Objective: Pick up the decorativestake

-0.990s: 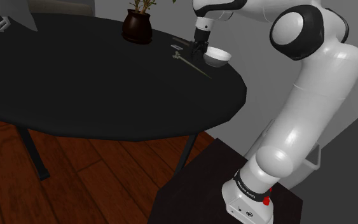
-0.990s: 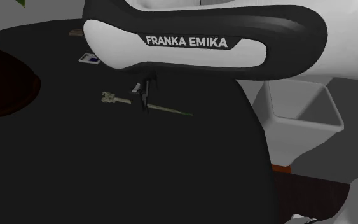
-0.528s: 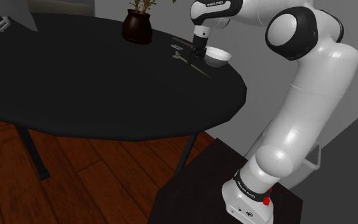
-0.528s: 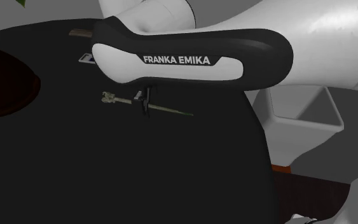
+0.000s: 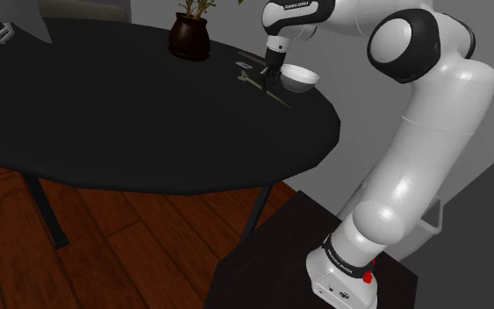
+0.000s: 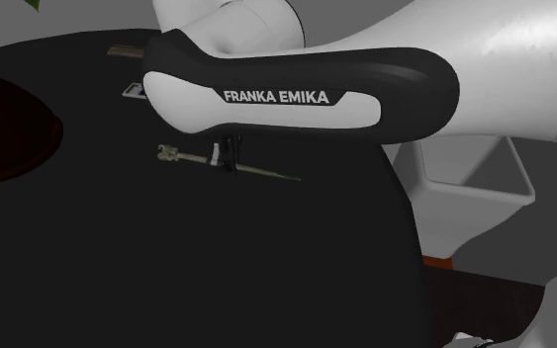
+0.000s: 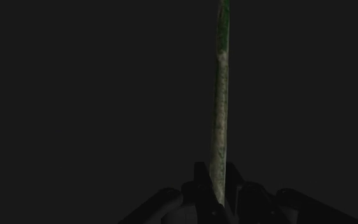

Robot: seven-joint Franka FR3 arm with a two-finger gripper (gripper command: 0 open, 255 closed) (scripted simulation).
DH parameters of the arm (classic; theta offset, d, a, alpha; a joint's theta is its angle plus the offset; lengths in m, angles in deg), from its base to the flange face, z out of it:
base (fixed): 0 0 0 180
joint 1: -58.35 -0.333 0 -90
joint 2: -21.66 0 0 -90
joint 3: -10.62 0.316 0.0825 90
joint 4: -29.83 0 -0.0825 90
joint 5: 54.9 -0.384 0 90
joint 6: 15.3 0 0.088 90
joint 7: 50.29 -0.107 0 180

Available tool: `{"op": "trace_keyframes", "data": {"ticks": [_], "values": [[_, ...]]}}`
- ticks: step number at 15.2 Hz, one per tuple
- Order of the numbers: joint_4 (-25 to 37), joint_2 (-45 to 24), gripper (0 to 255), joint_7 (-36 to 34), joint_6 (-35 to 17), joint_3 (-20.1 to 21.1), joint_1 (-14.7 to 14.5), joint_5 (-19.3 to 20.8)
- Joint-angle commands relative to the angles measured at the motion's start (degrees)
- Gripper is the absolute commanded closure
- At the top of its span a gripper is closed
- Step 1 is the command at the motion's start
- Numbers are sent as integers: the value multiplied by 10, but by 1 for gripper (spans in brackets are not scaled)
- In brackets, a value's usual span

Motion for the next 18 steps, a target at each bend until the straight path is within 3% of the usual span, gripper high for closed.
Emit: {"op": "trace_keyframes", "data": {"ticks": [1,4,18], "values": [[-3,-4,255,1,1,-3,3,2],[-4,-4,255,-3,0,-2,1,2],[104,-4,255,-2,108,-4,4,3]]}}
